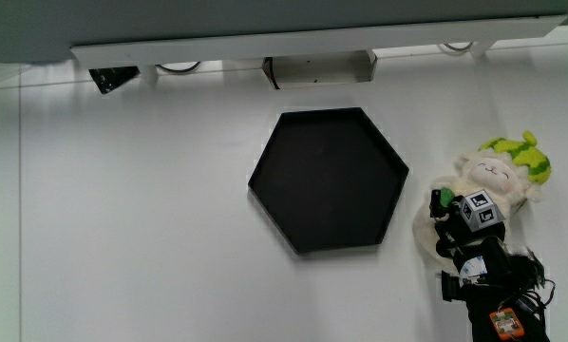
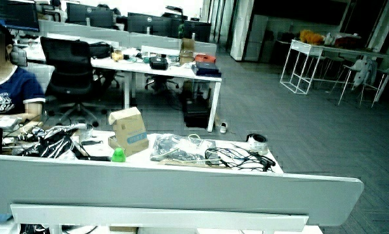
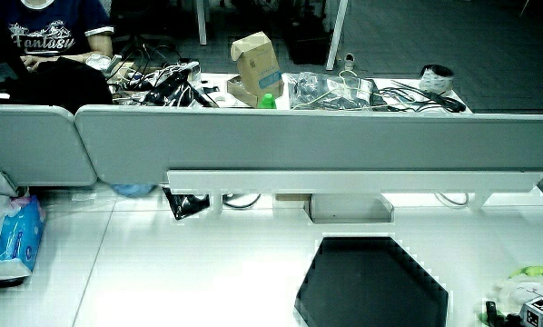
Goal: Pick sheep dool from desk
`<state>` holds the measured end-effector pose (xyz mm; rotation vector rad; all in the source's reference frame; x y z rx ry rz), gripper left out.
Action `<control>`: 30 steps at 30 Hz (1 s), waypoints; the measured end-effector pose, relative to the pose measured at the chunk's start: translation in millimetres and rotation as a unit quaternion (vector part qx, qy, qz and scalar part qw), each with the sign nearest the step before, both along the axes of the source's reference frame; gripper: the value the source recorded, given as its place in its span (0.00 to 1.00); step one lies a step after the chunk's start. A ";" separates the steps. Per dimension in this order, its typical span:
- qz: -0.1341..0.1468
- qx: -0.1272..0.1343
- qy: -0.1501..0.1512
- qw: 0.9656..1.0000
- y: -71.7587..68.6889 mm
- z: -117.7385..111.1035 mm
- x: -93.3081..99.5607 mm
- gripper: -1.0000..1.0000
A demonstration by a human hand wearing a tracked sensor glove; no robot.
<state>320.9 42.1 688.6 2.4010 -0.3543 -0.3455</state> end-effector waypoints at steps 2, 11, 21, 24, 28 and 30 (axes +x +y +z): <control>0.006 0.001 -0.011 1.000 -0.4 -6.8 8.4 1.00; 0.031 0.053 -0.061 0.996 -0.4 -41.7 23.7 1.00; 0.009 0.126 -0.094 0.987 -16.8 -76.3 16.3 1.00; -0.003 0.143 -0.101 0.985 -22.8 -86.6 11.4 1.00; -0.020 0.162 -0.110 0.980 -29.5 -99.1 1.1 1.00; -0.032 0.169 -0.114 0.978 -32.9 -103.9 -4.4 1.00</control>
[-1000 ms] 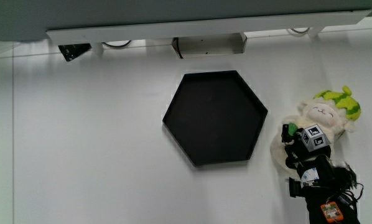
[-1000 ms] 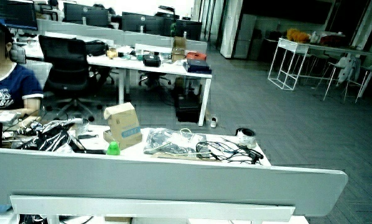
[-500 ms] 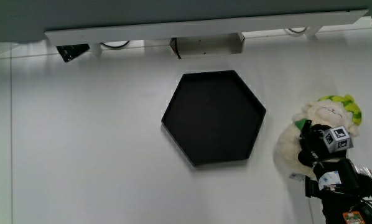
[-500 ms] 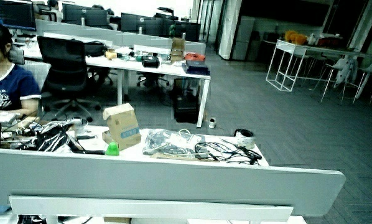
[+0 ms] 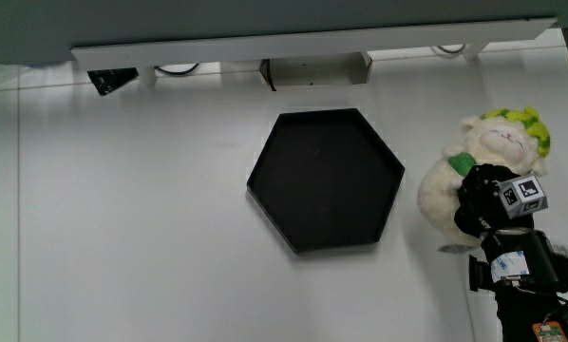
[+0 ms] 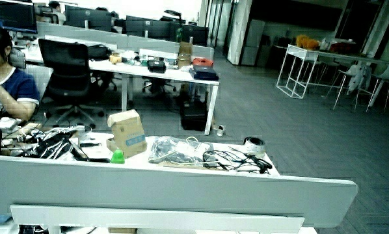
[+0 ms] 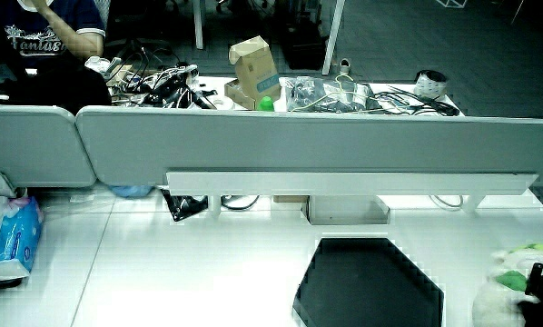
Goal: Pick sheep dool from desk
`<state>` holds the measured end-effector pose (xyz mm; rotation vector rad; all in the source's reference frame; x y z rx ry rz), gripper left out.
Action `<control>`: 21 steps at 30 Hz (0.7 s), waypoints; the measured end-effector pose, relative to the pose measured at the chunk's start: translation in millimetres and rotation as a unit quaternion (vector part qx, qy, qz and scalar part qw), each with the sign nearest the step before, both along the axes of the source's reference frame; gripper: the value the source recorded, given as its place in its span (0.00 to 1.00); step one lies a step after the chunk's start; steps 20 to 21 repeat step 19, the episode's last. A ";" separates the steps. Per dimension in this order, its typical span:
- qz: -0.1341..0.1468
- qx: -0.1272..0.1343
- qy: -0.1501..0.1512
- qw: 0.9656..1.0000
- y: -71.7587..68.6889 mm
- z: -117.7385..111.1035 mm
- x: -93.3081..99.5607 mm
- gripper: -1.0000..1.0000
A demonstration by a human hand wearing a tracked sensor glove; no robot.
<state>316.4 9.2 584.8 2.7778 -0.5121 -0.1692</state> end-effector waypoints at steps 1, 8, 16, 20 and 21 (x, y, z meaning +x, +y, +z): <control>-0.003 0.002 0.006 1.000 -1.9 -0.1 -2.0 1.00; -0.028 0.003 -0.004 1.000 -15.5 -11.9 -32.2 1.00; -0.057 -0.013 -0.055 0.997 -27.4 -20.5 -78.4 1.00; -0.063 -0.035 -0.047 0.996 -30.2 -21.2 -96.2 1.00; -0.063 -0.035 -0.047 0.996 -30.2 -21.2 -96.2 1.00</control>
